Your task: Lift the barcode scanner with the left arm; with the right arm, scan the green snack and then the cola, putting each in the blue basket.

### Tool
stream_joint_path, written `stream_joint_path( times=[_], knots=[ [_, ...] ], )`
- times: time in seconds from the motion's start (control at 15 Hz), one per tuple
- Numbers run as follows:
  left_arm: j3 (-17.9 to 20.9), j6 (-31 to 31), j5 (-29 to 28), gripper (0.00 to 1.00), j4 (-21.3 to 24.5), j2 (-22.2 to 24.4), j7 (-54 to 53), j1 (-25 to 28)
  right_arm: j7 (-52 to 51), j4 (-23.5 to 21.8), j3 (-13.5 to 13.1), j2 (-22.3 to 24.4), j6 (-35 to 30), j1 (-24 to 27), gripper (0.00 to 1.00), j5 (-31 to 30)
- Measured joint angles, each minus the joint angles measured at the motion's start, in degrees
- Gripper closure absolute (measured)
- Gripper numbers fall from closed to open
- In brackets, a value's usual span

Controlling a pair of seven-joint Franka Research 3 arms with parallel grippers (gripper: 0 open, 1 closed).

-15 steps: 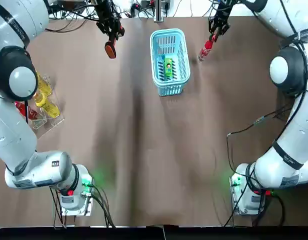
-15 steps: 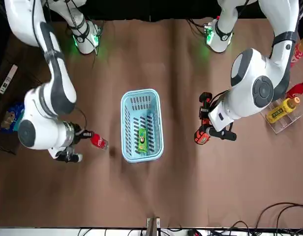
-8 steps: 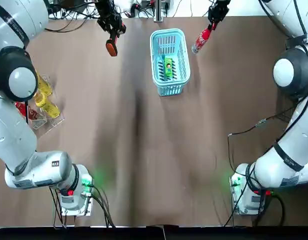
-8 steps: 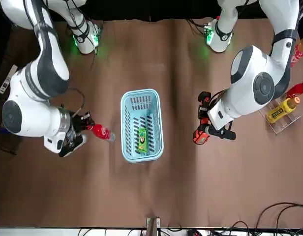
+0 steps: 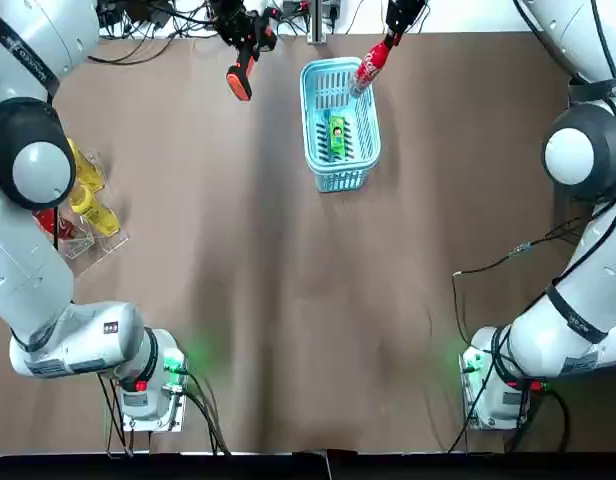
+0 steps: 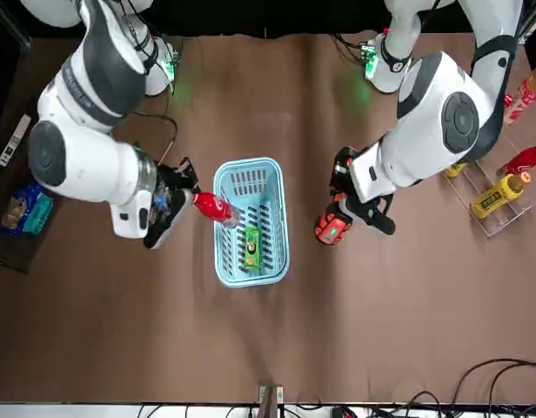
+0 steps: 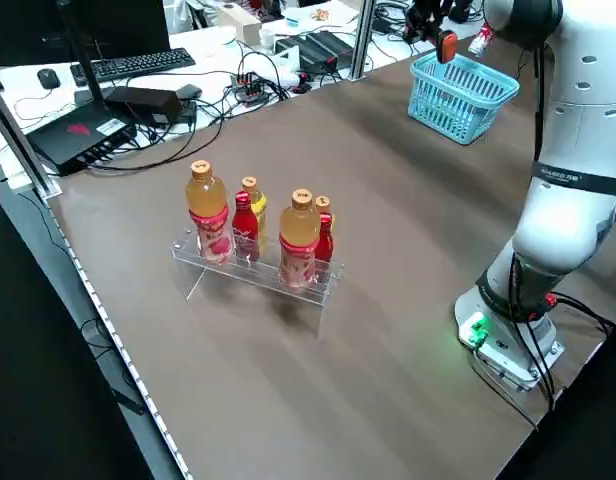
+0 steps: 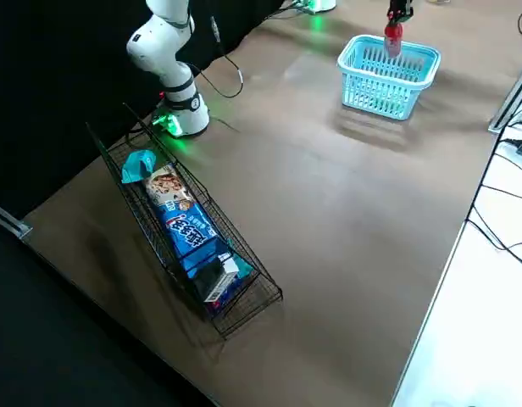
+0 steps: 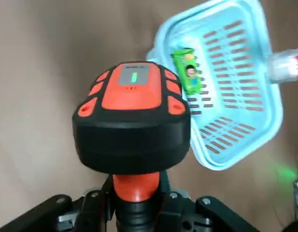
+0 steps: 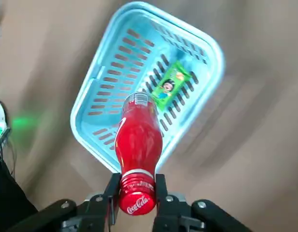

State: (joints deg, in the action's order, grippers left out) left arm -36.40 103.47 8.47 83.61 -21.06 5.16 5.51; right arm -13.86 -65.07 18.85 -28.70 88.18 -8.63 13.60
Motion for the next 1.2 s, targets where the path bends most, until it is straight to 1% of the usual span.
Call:
stream_joint_path(
  times=[0.2,0.47,0.6,0.8,1.0,1.2],
  knots=[
    [-2.25,0.0,1.3,0.63,-0.75,0.01,-6.31,-0.02,-1.91,1.22,0.17,0.01,0.96,-2.27,0.67,0.0],
    [-2.74,-0.05,8.59,0.63,-0.79,-0.14,-17.14,-0.06,-7.47,2.34,0.17,0.0,2.4,-3.4,0.67,-0.01],
    [-2.74,-0.2,10.71,0.63,-0.68,-0.57,-20.93,-0.17,-9.49,2.74,0.25,0.0,3.16,-3.81,0.67,-0.01],
    [-2.93,-0.18,11.44,0.63,-0.63,-2.07,-23.57,-1.3,-10.03,2.99,0.4,0.0,3.73,-4.43,0.67,-0.01],
    [-4.25,0.22,11.53,0.63,-0.63,-3.67,-24.9,-1.98,-10.05,2.99,0.4,0.0,3.78,-4.7,0.67,-0.01],
    [-5.23,3.14,11.55,0.63,-0.63,-4.72,-25.65,-2.01,-10.08,2.99,0.4,0.0,3.83,-4.7,0.67,-0.01]
  ],
)
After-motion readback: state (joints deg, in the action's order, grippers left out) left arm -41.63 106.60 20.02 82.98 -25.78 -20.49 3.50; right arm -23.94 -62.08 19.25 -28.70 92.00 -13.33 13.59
